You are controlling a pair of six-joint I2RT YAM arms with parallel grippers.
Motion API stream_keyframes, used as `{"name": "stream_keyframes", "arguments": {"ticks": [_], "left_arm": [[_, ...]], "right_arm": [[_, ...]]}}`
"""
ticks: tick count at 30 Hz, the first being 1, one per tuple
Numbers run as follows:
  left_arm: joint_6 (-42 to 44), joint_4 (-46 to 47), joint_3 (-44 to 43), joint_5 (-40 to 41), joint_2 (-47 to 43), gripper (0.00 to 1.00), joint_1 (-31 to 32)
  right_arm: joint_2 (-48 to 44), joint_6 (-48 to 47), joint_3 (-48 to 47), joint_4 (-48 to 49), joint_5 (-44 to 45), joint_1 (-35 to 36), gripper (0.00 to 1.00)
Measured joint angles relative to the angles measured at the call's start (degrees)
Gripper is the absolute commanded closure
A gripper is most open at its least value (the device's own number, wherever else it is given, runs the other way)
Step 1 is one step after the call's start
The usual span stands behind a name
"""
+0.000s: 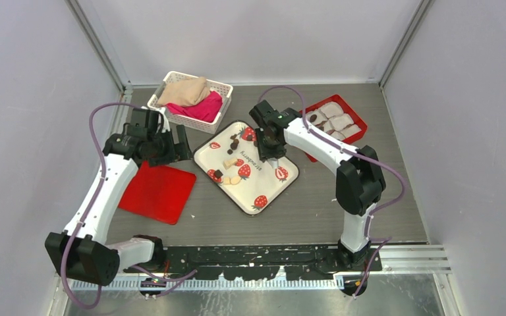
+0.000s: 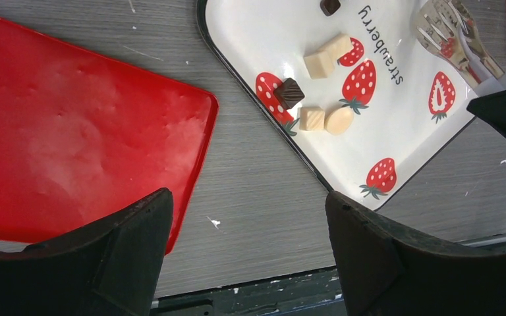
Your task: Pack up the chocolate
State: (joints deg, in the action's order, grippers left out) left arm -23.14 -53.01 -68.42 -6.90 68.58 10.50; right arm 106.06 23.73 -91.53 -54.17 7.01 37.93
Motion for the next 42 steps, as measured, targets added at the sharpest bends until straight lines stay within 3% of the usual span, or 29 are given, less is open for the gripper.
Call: {"name": "stream_keyframes", "arguments": {"ticks": [21, 31, 38, 42], "left_arm": [[-0.1, 0.0, 0.4, 1.8, -1.9, 0.14, 0.0], [-0.4, 0.0, 1.1, 1.9, -2.0, 0.14, 0.0], [-0.5, 0.0, 1.3, 1.9, -2.5, 0.14, 0.0], [-0.5, 0.0, 1.4, 1.9, -2.8, 0.14, 0.0]], "right_arm": [[8.3, -1.1, -5.1, 2.2, 0.5, 0.2, 0.52], [8.8, -1.6, -5.9, 1.7, 0.7, 0.2, 0.78], [8.7, -2.4, -8.0, 0.3, 0.5, 0.2, 0.88], [8.2, -2.6, -8.7, -0.5, 0.1, 0.2, 0.89]]}}
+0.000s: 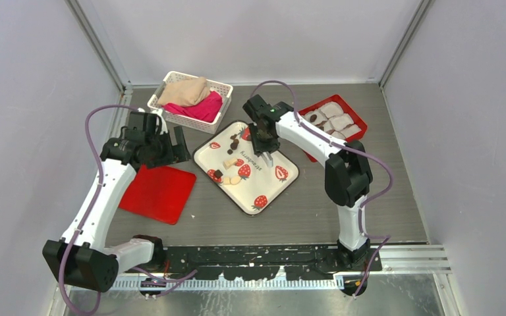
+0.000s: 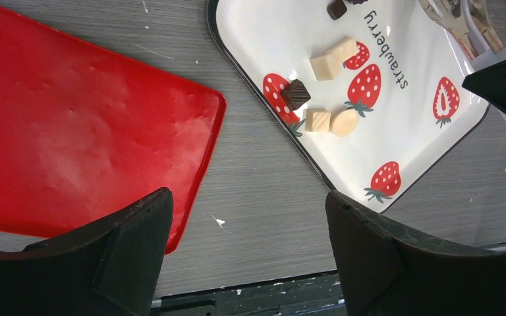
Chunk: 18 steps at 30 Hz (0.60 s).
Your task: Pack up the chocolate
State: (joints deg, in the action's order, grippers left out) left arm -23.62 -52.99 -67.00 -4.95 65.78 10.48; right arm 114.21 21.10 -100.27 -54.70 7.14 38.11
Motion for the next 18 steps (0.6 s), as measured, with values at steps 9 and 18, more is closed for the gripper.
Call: {"name": "stream_keyframes", "arguments": {"ticks": [9, 18], "left_arm": [[0.0, 0.0, 0.0, 0.0, 0.0, 0.14, 0.0], [0.0, 0.1, 0.0, 0.0, 0.5, 0.14, 0.0]], "right_arm": [[-6.1, -0.2, -2.3, -3.1, -0.9, -2.5, 0.89], [-19.5, 0.2, 5.4, -2.8, -0.7, -24.6, 0.88]]}}
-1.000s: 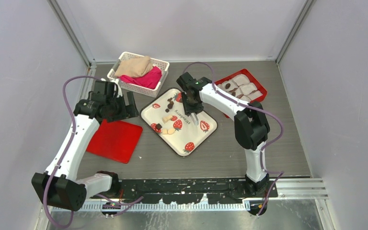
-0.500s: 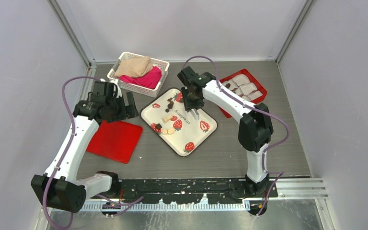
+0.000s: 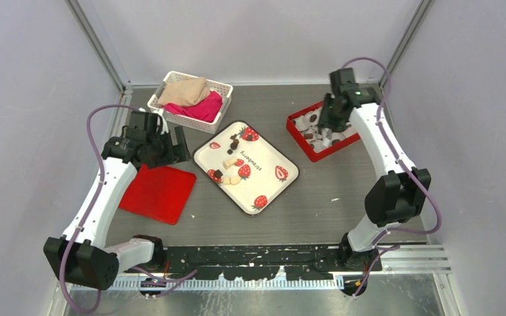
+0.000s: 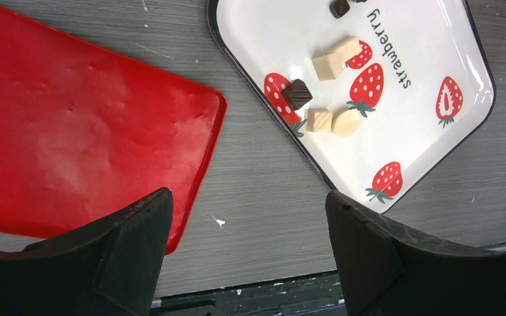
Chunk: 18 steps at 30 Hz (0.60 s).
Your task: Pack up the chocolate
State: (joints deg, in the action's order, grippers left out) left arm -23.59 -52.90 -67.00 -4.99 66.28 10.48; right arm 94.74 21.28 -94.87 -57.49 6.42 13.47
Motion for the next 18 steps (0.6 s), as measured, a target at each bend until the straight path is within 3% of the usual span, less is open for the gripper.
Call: {"name": "stream_keyframes", "arguments": {"ticks": [3, 7, 18], "left_arm": [[0.0, 0.3, 0.0, -0.1, 0.9, 0.14, 0.0], [0.0, 0.6, 0.0, -0.2, 1.9, 0.13, 0.0], [0.0, 1.0, 0.0, -0.1, 2.3, 0.14, 0.0]], "right_arm": [[-1.1, 0.3, 3.3, 0.0, -0.2, -8.0, 0.88], [0.0, 0.7, 5.0, -0.5, -1.0, -13.3, 0.88], [7.3, 0.9, 3.4, 0.0, -2.2, -17.7, 0.88]]}}
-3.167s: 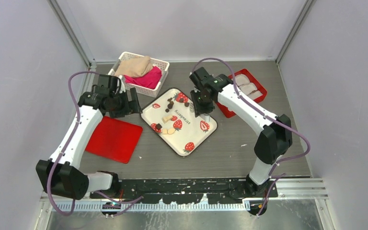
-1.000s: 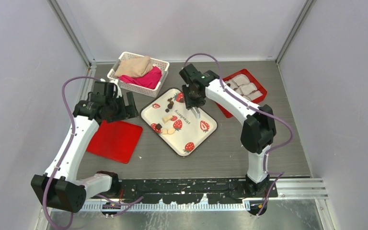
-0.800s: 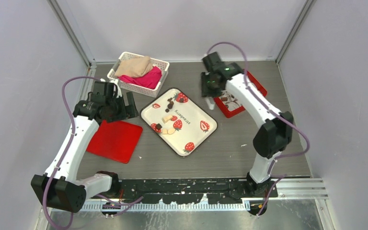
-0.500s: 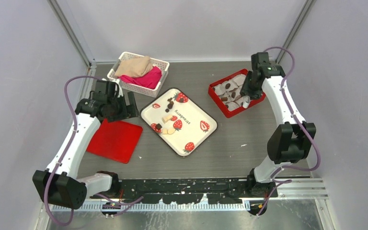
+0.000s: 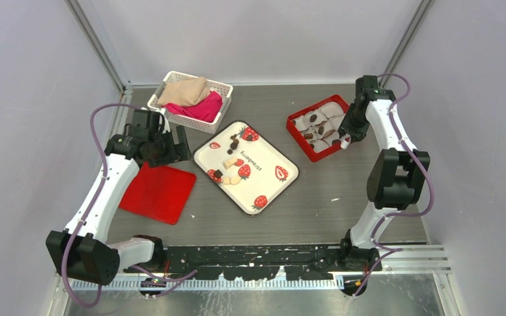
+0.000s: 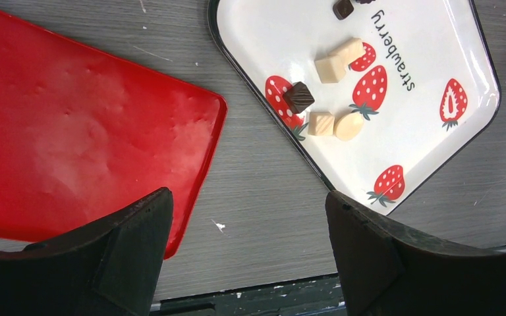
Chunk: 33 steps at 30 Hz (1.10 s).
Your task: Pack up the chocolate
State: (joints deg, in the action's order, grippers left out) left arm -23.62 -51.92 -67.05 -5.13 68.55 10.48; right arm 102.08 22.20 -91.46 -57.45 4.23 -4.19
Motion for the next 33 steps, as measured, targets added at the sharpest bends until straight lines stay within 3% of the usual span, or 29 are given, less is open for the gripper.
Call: {"name": "stream_keyframes", "arguments": {"ticks": [4, 9, 16, 24, 30, 33], "left_arm": [[0.0, 0.0, 0.0, 0.2, 0.0, 0.14, 0.0], [-0.1, 0.0, 0.0, 0.5, 0.0, 0.14, 0.0], [-0.1, 0.2, 0.0, 0.5, 0.6, 0.14, 0.0], [-0.1, 0.5, -0.2, 0.6, 1.4, 0.14, 0.0], [0.0, 0.7, -0.3, 0.6, 1.5, 0.14, 0.0], [0.0, 0.7, -0.4, 0.6, 1.6, 0.14, 0.0]], "right_arm": [[0.7, 0.0, 0.0, 0.0, 0.0, -0.6, 0.87], [0.7, 0.0, 0.0, 0.0, 0.0, -0.8, 0.75], [1.4, 0.0, 0.0, 0.3, 0.2, -0.9, 0.73], [2.8, 0.2, -0.3, 0.9, 0.2, -1.1, 0.54], [2.8, 0.4, -0.7, 0.9, 0.4, -1.1, 0.51], [2.8, 0.5, -0.9, 0.9, 0.4, -1.2, 0.54]]}}
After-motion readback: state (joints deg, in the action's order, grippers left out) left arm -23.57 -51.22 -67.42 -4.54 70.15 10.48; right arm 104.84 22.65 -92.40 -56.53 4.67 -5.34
